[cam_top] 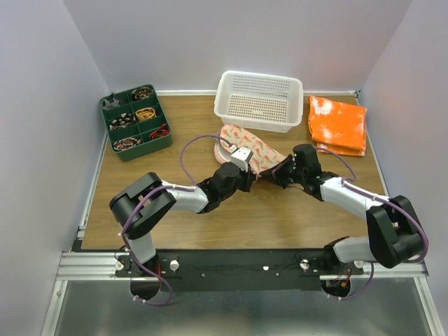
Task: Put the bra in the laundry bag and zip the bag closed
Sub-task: Zip the zipper on the laundry bag.
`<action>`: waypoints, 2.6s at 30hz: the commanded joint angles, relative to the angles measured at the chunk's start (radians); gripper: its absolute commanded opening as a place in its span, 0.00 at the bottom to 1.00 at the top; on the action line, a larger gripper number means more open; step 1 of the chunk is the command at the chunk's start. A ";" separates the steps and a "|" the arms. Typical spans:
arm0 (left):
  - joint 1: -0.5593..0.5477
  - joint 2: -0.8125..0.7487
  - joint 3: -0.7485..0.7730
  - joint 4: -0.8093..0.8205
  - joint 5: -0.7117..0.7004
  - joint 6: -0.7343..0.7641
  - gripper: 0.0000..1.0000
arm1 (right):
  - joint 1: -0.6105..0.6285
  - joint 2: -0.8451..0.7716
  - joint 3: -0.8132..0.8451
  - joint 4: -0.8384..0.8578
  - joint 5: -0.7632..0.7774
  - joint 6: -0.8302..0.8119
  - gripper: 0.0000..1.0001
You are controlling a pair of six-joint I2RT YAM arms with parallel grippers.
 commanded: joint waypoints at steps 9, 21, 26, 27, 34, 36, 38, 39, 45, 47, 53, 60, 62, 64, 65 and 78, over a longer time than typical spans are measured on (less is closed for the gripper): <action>0.002 -0.116 -0.032 -0.061 -0.017 0.018 0.00 | -0.020 -0.044 0.019 -0.077 0.046 -0.034 0.01; 0.008 -0.176 -0.084 -0.152 -0.058 0.018 0.00 | -0.048 -0.045 0.019 -0.128 0.075 -0.065 0.01; 0.018 -0.188 -0.090 -0.189 -0.071 0.021 0.00 | -0.066 -0.068 0.002 -0.153 0.117 -0.082 0.01; 0.021 -0.190 -0.089 -0.196 -0.075 0.025 0.00 | -0.068 -0.070 0.004 -0.162 0.125 -0.085 0.01; 0.035 -0.228 -0.105 -0.256 -0.100 0.028 0.00 | -0.094 -0.070 0.014 -0.189 0.187 -0.123 0.01; 0.040 -0.250 -0.112 -0.273 -0.112 0.030 0.00 | -0.102 -0.062 0.030 -0.205 0.209 -0.137 0.01; 0.046 -0.264 -0.128 -0.296 -0.129 0.030 0.00 | -0.112 -0.056 0.037 -0.219 0.230 -0.143 0.01; 0.049 -0.283 -0.136 -0.301 -0.130 0.030 0.00 | -0.115 -0.051 0.037 -0.217 0.233 -0.149 0.01; 0.058 -0.343 -0.178 -0.344 -0.135 0.007 0.00 | -0.129 -0.021 0.079 -0.211 0.232 -0.195 0.03; 0.058 -0.351 -0.191 -0.345 -0.120 -0.010 0.00 | -0.131 0.001 0.105 -0.222 0.198 -0.208 0.14; 0.058 -0.304 -0.164 -0.324 -0.069 -0.094 0.00 | -0.132 -0.040 0.099 -0.226 0.008 -0.209 0.66; 0.022 -0.219 -0.055 -0.371 -0.089 -0.123 0.00 | -0.129 -0.162 -0.053 -0.078 -0.188 0.010 0.71; 0.005 -0.202 -0.014 -0.390 -0.100 -0.120 0.00 | -0.131 -0.162 -0.067 -0.074 -0.196 0.034 0.71; -0.024 -0.178 0.032 -0.417 -0.112 -0.122 0.00 | -0.129 -0.157 -0.078 -0.052 -0.193 0.062 0.71; -0.032 -0.169 0.046 -0.425 -0.126 -0.122 0.00 | -0.131 -0.153 -0.087 -0.041 -0.196 0.071 0.71; -0.109 -0.127 0.095 -0.434 -0.147 -0.149 0.00 | -0.128 -0.028 -0.055 0.074 -0.168 0.093 0.54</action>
